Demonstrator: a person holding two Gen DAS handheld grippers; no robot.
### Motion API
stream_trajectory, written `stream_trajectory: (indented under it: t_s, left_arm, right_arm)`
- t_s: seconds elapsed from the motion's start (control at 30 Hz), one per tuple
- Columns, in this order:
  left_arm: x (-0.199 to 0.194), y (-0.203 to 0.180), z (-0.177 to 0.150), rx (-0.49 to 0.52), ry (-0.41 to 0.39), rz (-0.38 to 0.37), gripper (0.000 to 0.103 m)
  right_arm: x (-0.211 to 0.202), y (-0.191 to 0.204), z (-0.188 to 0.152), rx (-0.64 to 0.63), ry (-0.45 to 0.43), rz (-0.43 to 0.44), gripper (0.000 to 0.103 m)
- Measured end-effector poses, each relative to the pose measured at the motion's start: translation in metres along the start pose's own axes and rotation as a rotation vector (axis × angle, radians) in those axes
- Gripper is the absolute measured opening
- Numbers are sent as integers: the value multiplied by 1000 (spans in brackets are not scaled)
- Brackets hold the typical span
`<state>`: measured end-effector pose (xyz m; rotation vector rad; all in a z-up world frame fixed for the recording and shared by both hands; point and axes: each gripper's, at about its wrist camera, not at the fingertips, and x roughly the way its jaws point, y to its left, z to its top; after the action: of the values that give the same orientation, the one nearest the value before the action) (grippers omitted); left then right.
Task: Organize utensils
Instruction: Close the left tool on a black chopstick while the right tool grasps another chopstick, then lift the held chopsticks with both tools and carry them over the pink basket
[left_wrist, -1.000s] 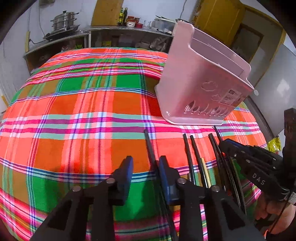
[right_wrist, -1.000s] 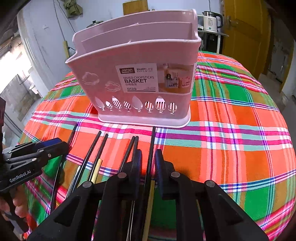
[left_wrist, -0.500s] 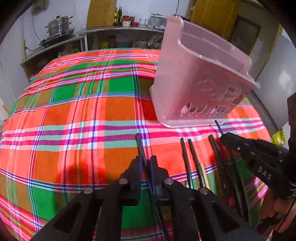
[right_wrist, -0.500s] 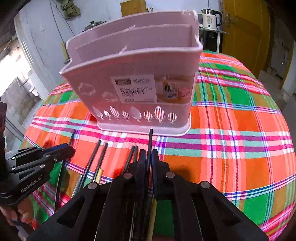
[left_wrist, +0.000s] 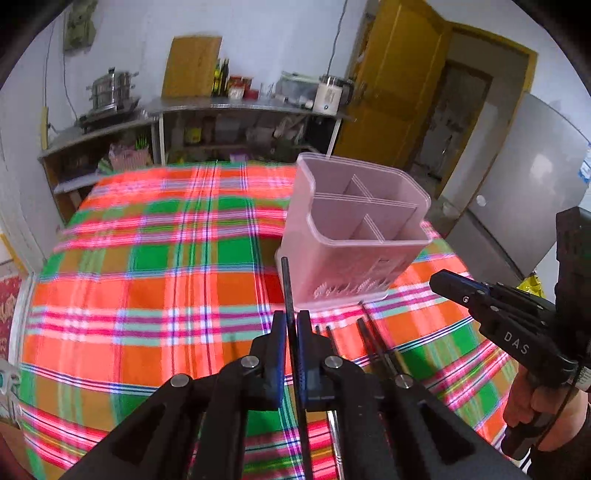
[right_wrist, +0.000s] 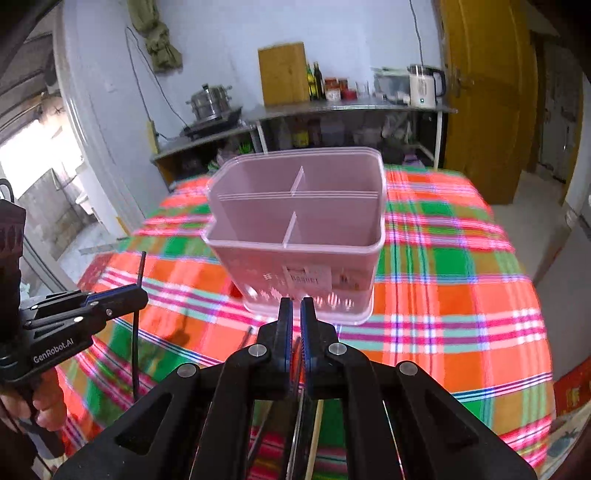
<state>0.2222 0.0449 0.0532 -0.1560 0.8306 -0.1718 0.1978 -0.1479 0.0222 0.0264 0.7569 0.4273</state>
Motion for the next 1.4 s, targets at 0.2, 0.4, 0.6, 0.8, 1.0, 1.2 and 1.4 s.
stream_trajectory:
  t_s: [0.2,0.4,0.6,0.8,1.0,1.2,1.4]
  left_arm:
    - [-31,-6,11,22,-48,2,4]
    - [-23,3,7,7,-26,6,4]
    - [-11,11,3,-2,-8,0,4]
    - [-3,17,-1,-8,5,-9,4]
    - [3,18,-3,-15,17,-19,4]
    - [6,18,-3,-18,22,-22,4]
    - [5,16,-2,-10,25,-26,4]
  right_arm:
    - [-23,8,6,-23,-40,-2,0]
    - [16,-1,-13,-2,54,4,4]
    - [62,-6,-29,-7,157,-3,16]
    - [84,-8,-33,-20,208,-23,16]
    - [94,-12,-36,-14,232,-29,13]
    - [100,-10,-37,-31,254,-51,12]
    - [103,-5,-37,-55,259,-49,5]
